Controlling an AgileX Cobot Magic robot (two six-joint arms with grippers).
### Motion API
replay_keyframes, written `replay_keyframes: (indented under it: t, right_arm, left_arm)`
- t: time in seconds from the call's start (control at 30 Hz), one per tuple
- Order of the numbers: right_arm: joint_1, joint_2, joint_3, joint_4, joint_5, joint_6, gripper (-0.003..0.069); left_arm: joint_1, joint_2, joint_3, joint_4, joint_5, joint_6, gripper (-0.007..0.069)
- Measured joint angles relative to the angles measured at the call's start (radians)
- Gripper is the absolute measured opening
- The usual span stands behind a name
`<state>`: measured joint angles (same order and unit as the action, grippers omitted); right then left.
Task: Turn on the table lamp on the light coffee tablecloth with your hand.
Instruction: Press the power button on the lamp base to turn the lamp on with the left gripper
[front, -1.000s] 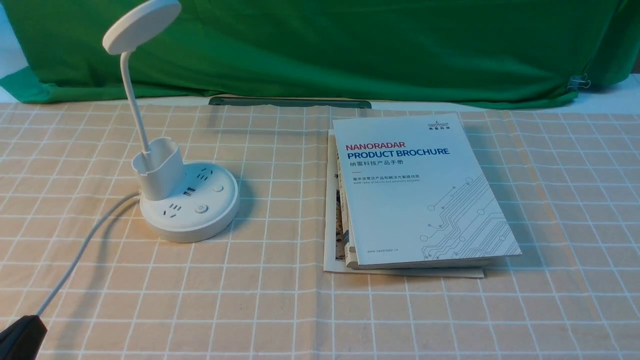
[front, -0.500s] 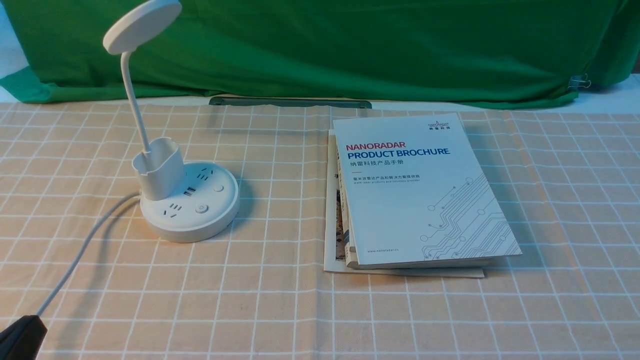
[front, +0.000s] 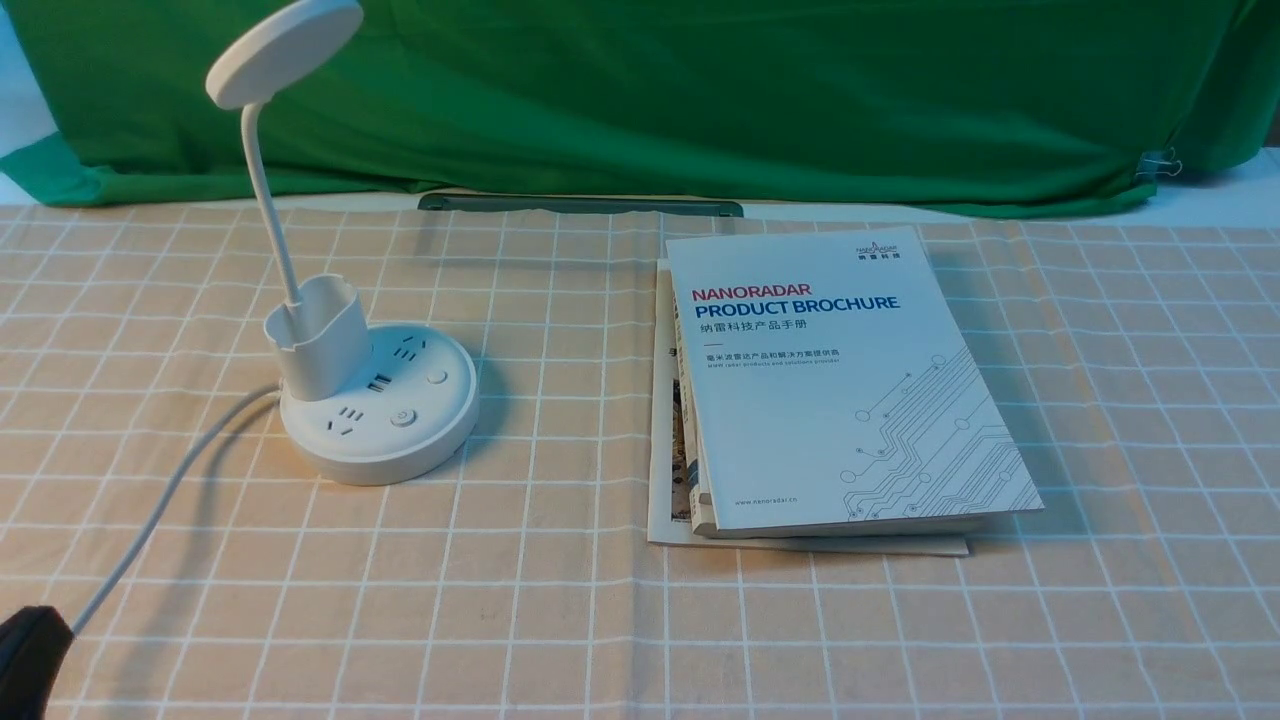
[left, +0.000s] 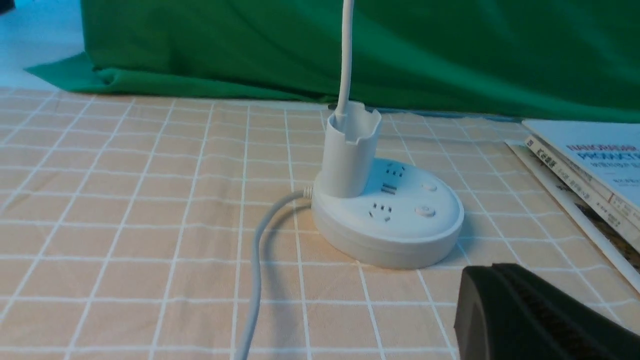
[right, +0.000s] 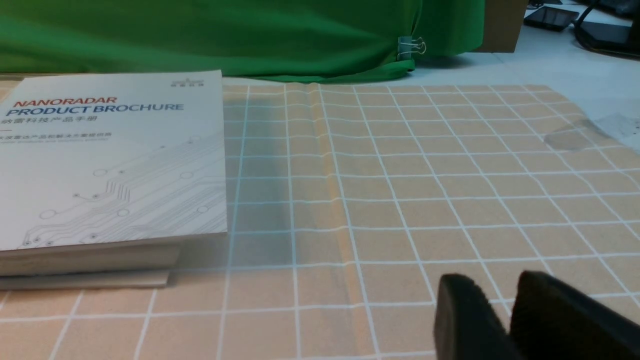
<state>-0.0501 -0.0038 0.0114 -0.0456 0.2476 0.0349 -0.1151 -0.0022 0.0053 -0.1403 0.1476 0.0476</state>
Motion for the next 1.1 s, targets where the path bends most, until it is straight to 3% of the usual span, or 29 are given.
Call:
replay_keyframes:
  t: [0.23, 0.43, 0.6, 0.67, 0.73, 0.77, 0.8, 0.83, 1.1]
  right_arm:
    - [0.0, 0.0, 0.0, 0.0, 0.001, 0.0, 0.0235]
    - [0.0, 0.0, 0.0, 0.0, 0.001, 0.0, 0.0237]
    - [0.0, 0.0, 0.0, 0.0, 0.001, 0.0, 0.0237]
    - [0.0, 0.0, 0.0, 0.0, 0.001, 0.0, 0.0237]
    - [0.0, 0.0, 0.0, 0.0, 0.0, 0.0, 0.0237]
    - [0.0, 0.0, 0.0, 0.0, 0.0, 0.0, 0.0237]
    - [0.0, 0.0, 0.0, 0.0, 0.0, 0.0, 0.0237]
    - [0.0, 0.0, 0.0, 0.0, 0.0, 0.0, 0.0237]
    - [0.0, 0.0, 0.0, 0.0, 0.0, 0.0, 0.0238]
  left_arm:
    - [0.0, 0.0, 0.0, 0.102, -0.381, 0.004, 0.0002]
    - [0.0, 0.0, 0.0, 0.117, -0.695, -0.002, 0.0002]
    - [0.0, -0.002, -0.015, 0.112, -0.915, -0.161, 0.0002]
    - [0.0, -0.003, -0.059, 0.114, -0.869, -0.197, 0.0002]
    - [0.0, 0.015, -0.247, 0.14, -0.569, -0.229, 0.0002]
    - [0.0, 0.02, -0.261, 0.14, -0.569, -0.229, 0.0002]
    - [0.0, 0.079, -0.366, 0.153, -0.348, -0.219, 0.0002]
    - [0.0, 0.128, -0.415, 0.164, -0.242, -0.202, 0.0002]
    - [0.0, 0.616, -0.477, 0.107, 0.2, -0.194, 0.0002]
